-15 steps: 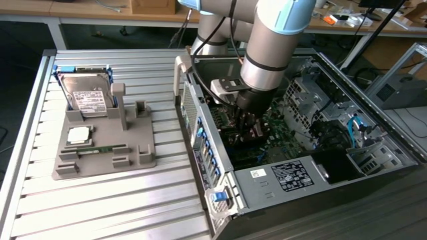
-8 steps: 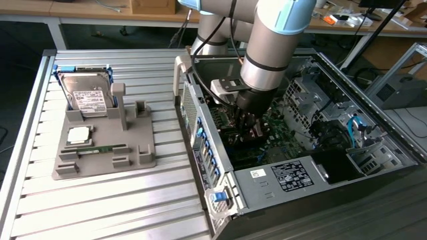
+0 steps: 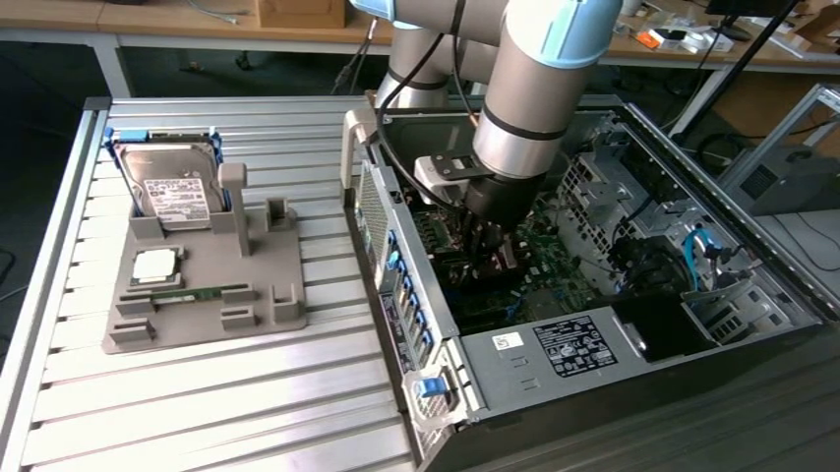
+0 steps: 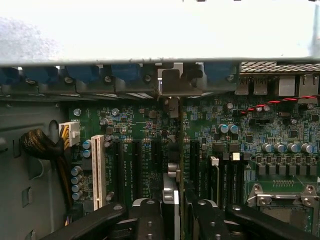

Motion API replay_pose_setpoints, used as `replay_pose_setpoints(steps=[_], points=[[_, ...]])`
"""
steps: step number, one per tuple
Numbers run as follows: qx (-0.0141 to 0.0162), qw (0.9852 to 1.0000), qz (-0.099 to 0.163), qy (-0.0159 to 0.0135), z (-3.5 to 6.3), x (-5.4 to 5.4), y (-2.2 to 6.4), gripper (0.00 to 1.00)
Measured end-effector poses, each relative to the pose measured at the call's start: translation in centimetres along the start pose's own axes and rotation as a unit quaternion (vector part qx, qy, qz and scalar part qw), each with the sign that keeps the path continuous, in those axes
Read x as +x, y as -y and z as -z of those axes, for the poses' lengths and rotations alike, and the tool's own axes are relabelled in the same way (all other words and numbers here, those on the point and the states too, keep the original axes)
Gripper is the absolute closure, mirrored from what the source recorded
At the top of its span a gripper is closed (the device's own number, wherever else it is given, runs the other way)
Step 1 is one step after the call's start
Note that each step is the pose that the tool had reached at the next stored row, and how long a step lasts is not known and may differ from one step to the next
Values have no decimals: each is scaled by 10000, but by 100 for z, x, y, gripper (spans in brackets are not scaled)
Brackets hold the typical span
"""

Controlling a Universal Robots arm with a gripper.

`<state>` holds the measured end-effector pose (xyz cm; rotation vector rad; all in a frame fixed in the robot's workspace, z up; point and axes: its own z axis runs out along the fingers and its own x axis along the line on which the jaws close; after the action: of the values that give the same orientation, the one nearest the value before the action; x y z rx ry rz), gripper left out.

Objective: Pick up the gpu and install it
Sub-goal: 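Insert the gpu into the slot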

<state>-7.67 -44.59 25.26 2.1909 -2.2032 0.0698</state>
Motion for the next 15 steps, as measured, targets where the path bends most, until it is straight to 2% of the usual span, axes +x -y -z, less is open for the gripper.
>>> replay_pose_setpoints(steps=[9, 10, 13, 14, 15], points=[[2, 10000, 0, 3, 44, -8, 0, 73], [2, 10000, -1, 16, 45, -8, -1, 73], [1, 9999, -1, 120, 46, -8, 0, 73], [0, 9999, -1, 142, 47, -8, 0, 73], [0, 9999, -1, 151, 46, -9, 0, 73]])
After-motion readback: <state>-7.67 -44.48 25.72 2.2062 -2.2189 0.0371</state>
